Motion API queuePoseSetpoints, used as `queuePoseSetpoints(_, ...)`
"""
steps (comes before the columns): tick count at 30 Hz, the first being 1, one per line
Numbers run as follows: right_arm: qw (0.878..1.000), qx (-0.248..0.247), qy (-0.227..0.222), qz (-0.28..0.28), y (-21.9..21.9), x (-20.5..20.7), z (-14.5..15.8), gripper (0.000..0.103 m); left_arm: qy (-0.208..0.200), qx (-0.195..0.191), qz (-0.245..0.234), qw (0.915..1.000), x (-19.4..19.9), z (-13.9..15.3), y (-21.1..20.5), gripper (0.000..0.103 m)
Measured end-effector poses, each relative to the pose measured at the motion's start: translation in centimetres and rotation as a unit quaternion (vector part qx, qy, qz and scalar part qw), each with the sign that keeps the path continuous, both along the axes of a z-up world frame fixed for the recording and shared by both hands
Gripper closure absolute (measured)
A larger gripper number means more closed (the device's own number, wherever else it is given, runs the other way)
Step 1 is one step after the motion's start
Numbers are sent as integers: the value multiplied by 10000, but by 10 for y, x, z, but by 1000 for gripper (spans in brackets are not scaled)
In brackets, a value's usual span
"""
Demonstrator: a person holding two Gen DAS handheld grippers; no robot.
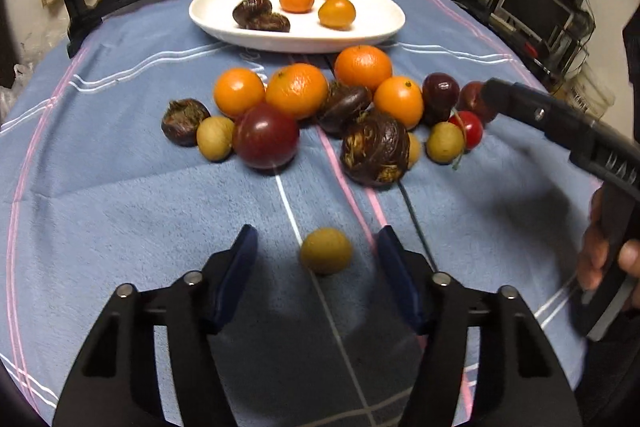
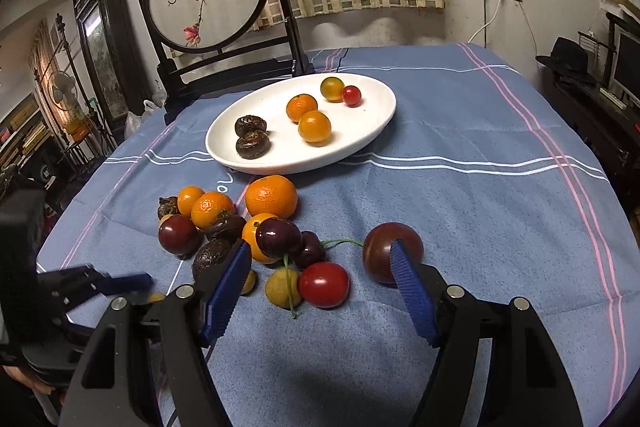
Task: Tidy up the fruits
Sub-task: 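Grasp a small yellow-green fruit with the left gripper while the right gripper grasps a dark red plum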
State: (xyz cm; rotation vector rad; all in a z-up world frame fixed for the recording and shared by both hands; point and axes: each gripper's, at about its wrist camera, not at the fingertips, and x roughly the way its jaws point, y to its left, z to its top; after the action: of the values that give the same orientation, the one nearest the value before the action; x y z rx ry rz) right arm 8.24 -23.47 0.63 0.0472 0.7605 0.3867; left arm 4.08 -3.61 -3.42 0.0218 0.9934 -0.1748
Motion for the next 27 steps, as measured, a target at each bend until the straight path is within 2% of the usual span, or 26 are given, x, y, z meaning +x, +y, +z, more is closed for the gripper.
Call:
queuePoseSetpoints(1, 10000, -42, 8, -16, -1, -2, 0, 30, -41, 73, -39, 10000, -2, -1, -2, 70)
queuePoseSetpoints(2, 9999, -90, 22, -38, -2, -3, -1, 30, -91, 66, -107, 9999, -3, 0, -3, 79)
queuePoseSetpoints(3, 9998, -159, 55, -83, -5, -4, -2, 30, -93, 1, -121, 9999, -3, 1, -2, 80)
queuePoseSetpoints(8, 9983, -466, 259, -232, -17, -1, -9, 30, -353, 48, -142, 9993, -3, 15, 0, 80)
queuePoseSetpoints(18, 9942, -742, 709, -313, -13, 44, -23, 31, -225, 15, -136, 9997, 4, 16, 6, 80)
queuePoseSetpoints(19, 9937, -769, 770, -262, -12, 48, -26, 39, -237, 19, -153, 9996, 5, 17, 7, 80)
queuePoseSetpoints(20, 9931, -771, 857, -214, -10, 51, -29, 63, -247, 9, -167, 9996, 6, 18, 7, 80)
queuePoseSetpoints(22, 9925, -694, 990, -174, -10, 54, -30, 63, -244, -33, -164, 9996, 10, 21, 9, 80)
queuePoseSetpoints(24, 9926, -749, 947, -141, -8, 52, -27, 63, -243, -144, -161, 9995, 17, 26, 13, 80)
queuePoseSetpoints(27, 9952, -501, 820, -198, -13, 50, -13, 63, -268, -282, -109, 9992, 32, 37, 20, 80)
